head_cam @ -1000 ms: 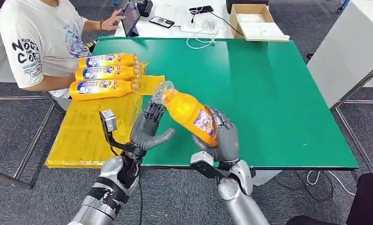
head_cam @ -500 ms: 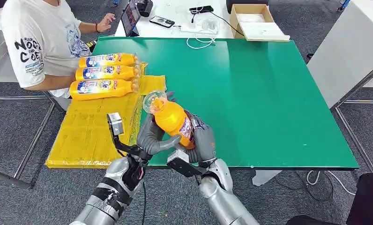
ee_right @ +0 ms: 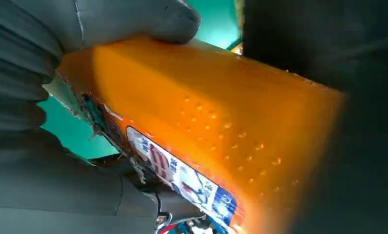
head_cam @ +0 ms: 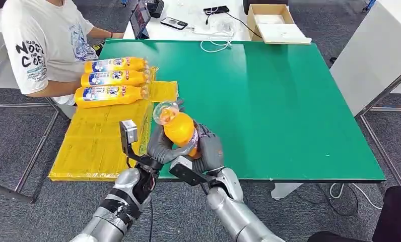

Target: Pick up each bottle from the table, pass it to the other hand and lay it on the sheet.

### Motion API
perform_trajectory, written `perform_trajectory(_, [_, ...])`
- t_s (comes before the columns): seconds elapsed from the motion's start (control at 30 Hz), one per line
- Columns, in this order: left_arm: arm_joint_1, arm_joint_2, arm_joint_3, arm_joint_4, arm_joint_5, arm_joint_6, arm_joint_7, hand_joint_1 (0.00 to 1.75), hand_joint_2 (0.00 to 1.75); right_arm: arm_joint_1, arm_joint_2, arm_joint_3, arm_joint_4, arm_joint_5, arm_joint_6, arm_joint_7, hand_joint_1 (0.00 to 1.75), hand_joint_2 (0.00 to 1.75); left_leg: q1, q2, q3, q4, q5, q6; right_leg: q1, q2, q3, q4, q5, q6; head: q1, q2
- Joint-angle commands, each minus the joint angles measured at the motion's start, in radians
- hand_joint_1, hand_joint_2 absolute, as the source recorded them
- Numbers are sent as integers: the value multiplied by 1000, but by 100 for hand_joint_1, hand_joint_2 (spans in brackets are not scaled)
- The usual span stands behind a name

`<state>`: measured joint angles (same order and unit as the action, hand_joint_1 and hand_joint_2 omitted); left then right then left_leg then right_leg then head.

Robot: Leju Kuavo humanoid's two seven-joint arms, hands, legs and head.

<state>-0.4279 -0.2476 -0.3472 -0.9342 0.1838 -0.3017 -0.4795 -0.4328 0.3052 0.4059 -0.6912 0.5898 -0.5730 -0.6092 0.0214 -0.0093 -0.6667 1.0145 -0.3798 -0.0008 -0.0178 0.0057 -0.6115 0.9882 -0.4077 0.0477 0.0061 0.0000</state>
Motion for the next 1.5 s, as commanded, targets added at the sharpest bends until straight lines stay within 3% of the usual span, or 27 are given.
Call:
perform_trajectory(0.03, [-85,-23,-119,115,-110,123,-6,0,175,-54,37,142,121,-2,5,-7,175,175,0,-1,2,0,-1,1,1,-1,2,0,-1,-1,0,0])
perform_trajectory(0.37, [-87,-30,-112,130,-113,127,2,0,175,-50,38,151,115,-7,6,-9,175,175,0,-1,2,0,-1,1,1,-2,2,0,-1,-1,0,0])
perform_trajectory(0.53, [-87,-48,-70,149,-41,60,8,0,175,-46,37,168,121,-13,5,-2,175,175,0,0,5,1,-3,1,1,-2,5,1,-3,-2,0,0])
perform_trajectory(0.57, [-77,-56,-42,136,10,27,8,7,175,-48,37,172,127,-13,6,3,175,175,0,-1,3,1,-1,1,1,-2,3,0,-2,-2,0,0])
perform_trajectory(0.6, [-66,-62,-15,116,73,-15,27,37,175,-50,37,177,132,-13,9,5,175,175,0,0,2,0,-1,1,0,-1,2,0,-1,-1,0,0])
perform_trajectory(0.63, [-56,-60,-9,89,89,-17,27,148,175,-52,38,179,137,-15,8,5,175,175,0,1,6,1,-3,2,0,-1,6,1,-4,-2,0,0])
perform_trajectory(0.67, [-50,-60,-3,74,114,-28,40,175,175,-53,38,181,141,-17,9,4,175,175,0,1,4,1,-3,1,0,-1,4,1,-3,-2,0,0])
perform_trajectory(1.33, [-31,-44,-41,35,123,-11,25,175,175,-69,37,193,164,-8,-17,29,175,175,0,0,6,2,-4,2,0,-3,6,1,-4,-3,0,0])
perform_trajectory(1.37, [-33,-39,-50,31,88,33,3,175,175,-72,38,191,168,-4,-28,46,47,175,0,-1,2,1,-2,1,0,-2,2,1,-2,-1,0,0])
perform_trajectory(1.4, [-34,-37,-54,25,47,84,-20,175,175,-75,41,184,170,-5,-34,61,0,175,0,-1,4,2,-3,1,0,-3,4,1,-3,-2,0,0])
perform_trajectory(1.5, [-36,-35,-51,24,48,84,-20,175,175,-77,41,184,170,-6,-32,62,0,175,0,-1,2,1,-2,1,0,-2,2,1,-2,-2,0,0])
